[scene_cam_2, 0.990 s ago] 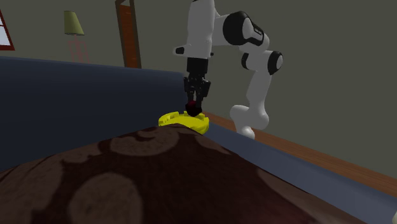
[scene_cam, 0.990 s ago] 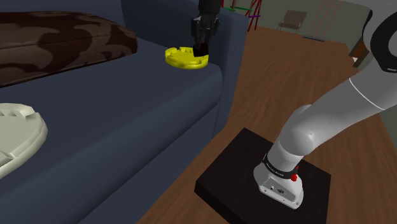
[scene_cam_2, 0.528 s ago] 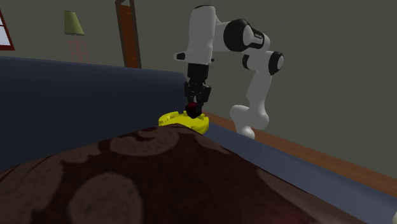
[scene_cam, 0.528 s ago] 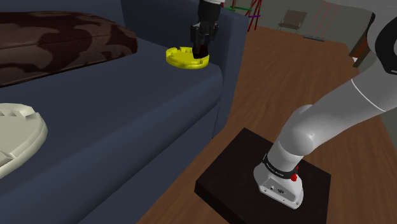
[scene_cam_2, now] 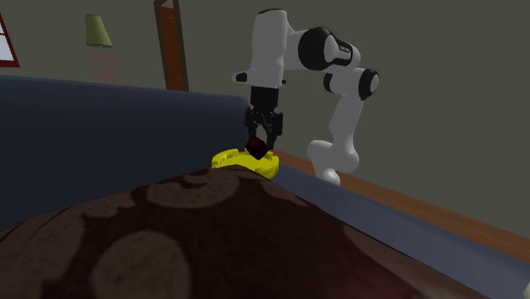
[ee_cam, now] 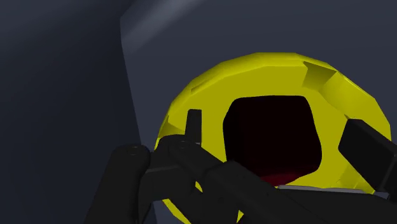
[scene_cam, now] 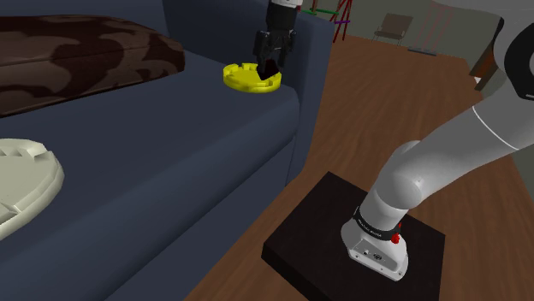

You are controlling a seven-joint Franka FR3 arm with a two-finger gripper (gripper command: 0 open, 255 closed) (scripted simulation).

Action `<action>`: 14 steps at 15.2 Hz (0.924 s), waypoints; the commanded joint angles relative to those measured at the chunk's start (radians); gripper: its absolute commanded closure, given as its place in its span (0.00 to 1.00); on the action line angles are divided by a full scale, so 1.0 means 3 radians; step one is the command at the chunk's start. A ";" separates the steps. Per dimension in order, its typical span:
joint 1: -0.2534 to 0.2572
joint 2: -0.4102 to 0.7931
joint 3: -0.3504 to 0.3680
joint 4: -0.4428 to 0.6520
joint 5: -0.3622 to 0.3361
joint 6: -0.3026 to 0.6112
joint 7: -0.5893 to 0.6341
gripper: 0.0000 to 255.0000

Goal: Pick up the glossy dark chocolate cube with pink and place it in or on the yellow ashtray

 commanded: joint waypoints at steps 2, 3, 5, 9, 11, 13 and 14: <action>-0.0004 0.0006 -0.0007 -0.0012 -0.0003 0.0015 -0.0010 0.00; -0.0006 0.0025 -0.0008 0.0119 -0.0006 -0.0098 -0.0008 0.00; -0.0009 0.0076 -0.0009 0.0397 -0.0013 -0.0324 -0.0002 0.00; -0.0011 0.0101 -0.0009 0.0512 -0.0016 -0.0414 0.0001 0.00; -0.0011 0.0102 -0.0009 0.0512 -0.0016 -0.0414 0.0001 0.00; -0.0011 0.0102 -0.0009 0.0512 -0.0016 -0.0414 0.0001 0.00; -0.0011 0.0102 -0.0009 0.0512 -0.0016 -0.0414 0.0001 0.00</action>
